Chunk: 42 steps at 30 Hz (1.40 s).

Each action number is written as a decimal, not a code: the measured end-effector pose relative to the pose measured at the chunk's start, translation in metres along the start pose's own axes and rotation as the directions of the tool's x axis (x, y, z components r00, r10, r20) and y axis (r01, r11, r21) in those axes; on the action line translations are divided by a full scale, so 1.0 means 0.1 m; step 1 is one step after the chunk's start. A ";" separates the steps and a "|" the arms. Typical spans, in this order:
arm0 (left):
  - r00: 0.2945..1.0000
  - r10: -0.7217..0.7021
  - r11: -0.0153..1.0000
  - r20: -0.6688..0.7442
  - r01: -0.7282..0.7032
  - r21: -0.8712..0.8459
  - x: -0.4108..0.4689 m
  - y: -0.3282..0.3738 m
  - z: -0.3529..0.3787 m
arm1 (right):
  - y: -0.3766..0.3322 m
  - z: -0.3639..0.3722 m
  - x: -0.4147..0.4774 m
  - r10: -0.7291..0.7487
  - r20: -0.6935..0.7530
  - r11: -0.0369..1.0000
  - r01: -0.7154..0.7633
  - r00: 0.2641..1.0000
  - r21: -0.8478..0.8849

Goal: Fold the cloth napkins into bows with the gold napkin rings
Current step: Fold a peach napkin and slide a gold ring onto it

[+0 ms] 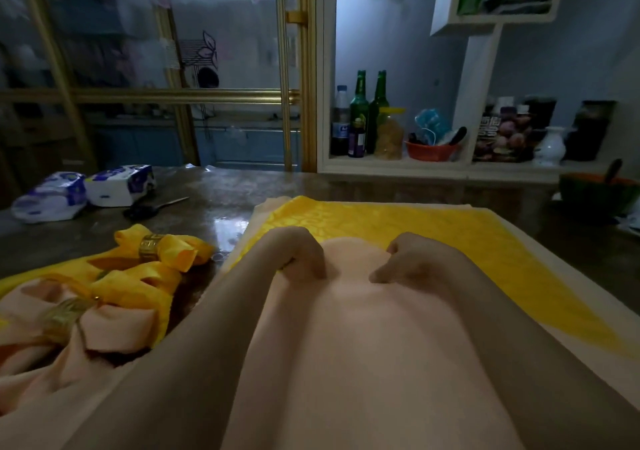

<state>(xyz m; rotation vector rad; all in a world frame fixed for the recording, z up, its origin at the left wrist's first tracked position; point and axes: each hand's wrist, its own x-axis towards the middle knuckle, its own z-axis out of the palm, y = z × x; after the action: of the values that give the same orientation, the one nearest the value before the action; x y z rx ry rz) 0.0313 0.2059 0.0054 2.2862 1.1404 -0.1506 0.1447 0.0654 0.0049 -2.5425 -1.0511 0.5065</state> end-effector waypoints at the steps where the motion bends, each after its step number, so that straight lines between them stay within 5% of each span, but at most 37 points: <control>1: 1.000 0.016 0.999 -0.009 -0.017 -0.050 0.06 -0.01 0.01 | 0.02 0.01 0.03 -0.006 0.006 1.000 0.006 1.000 0.007; 7: 0.990 0.063 0.858 -0.125 -0.118 -0.501 0.17 -0.16 0.04 | 0.09 0.00 0.13 -0.082 -0.044 0.992 0.086 0.996 0.098; 17: 0.980 0.022 0.864 -0.195 -0.117 -0.489 0.20 -0.11 0.11 | 0.16 0.09 0.25 -0.095 -0.131 0.976 0.118 0.987 0.181; 24: 0.953 0.046 0.964 -0.300 -0.121 -0.239 0.23 0.01 0.20 | 0.03 0.01 0.18 -0.131 -0.200 0.989 0.142 0.971 0.044; 28: 0.863 0.203 0.957 -0.463 -0.074 0.281 0.03 0.17 0.41 | -0.37 -0.48 -0.26 -0.390 -0.394 0.900 0.435 0.833 0.029; 33: 0.754 0.567 0.766 -0.333 -0.334 0.549 -1.11 0.13 0.71 | -0.03 -0.09 -1.01 -0.505 -0.032 0.850 0.490 0.863 -0.195; 37: 0.856 0.511 0.749 -0.078 -0.399 0.529 -1.79 -0.16 1.09 | 0.42 0.49 -1.54 -0.512 0.051 0.837 0.512 0.857 -0.195; 42: 0.923 0.376 0.795 -0.087 -0.272 0.543 -1.86 -0.29 1.31 | 0.62 0.63 -1.59 -0.371 0.111 0.846 0.384 0.922 -0.370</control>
<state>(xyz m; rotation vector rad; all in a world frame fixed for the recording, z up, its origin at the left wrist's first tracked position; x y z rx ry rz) -0.0884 0.0193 -0.0523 3.0094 0.8355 -0.1179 0.0487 -0.0805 -0.0471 -2.5415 -1.7700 0.2502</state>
